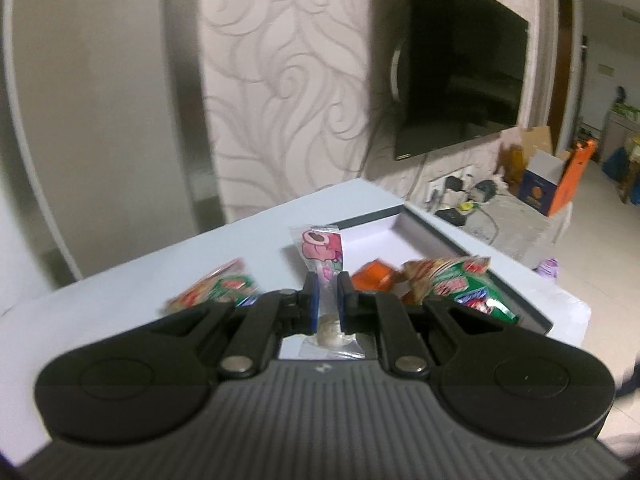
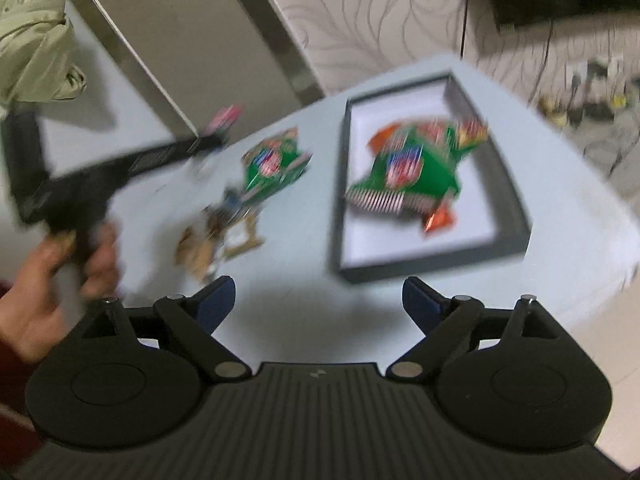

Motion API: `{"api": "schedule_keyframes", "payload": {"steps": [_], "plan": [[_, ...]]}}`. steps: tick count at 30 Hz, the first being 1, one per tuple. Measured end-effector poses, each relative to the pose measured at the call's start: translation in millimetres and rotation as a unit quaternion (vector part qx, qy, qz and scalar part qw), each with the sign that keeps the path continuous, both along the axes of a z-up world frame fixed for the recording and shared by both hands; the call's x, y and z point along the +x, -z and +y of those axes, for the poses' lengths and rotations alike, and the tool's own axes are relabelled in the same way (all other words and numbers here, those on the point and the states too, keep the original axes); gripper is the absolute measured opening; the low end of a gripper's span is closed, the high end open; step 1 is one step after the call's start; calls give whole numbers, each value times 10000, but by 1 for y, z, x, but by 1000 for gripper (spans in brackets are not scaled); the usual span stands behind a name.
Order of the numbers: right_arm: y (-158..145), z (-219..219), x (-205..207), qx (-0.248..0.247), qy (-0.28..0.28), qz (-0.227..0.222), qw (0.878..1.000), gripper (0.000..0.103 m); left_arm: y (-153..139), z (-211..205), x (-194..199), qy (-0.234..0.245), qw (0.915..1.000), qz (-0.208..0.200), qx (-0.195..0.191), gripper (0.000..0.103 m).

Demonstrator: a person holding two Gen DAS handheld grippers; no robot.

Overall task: Organize snacks
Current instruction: 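Lower the green chip bag into the gray box with right tool while left tool holds the candy, then carry the pink-wrapped candy over the gray box and open left tool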

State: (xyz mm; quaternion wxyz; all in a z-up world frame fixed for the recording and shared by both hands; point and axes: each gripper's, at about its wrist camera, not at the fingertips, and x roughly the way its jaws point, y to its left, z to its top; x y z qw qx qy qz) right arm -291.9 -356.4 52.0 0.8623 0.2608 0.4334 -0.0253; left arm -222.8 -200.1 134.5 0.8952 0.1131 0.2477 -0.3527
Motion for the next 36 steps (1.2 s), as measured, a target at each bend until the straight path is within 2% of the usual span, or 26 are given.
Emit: {"api": "schedule_keyframes", "payload": {"steps": [3,6,9,22,31,36], "plan": [[11,15,-11,340,-140,218,9991,93,-2,-23,6,186,9998,2,-39,13],[12,27,-13,113,-345,420,9985,93,-6,-49,12,338,9994,-50,-37,13],[12,25,-15,93,-300,455,9985,94,-7,-73,20,438,9990,-109,14,13],[7,-35,-37,32,182,496,9986,95,18,-138,57,250,9992,182,268,13],[9,-65,-39,-56,130,608,9980,96,32,-159,70,33,9984,407,382,15],[10,-75,-40,-57,67,640,9979,96,36,-167,71,0,9983,401,431,15]]}}
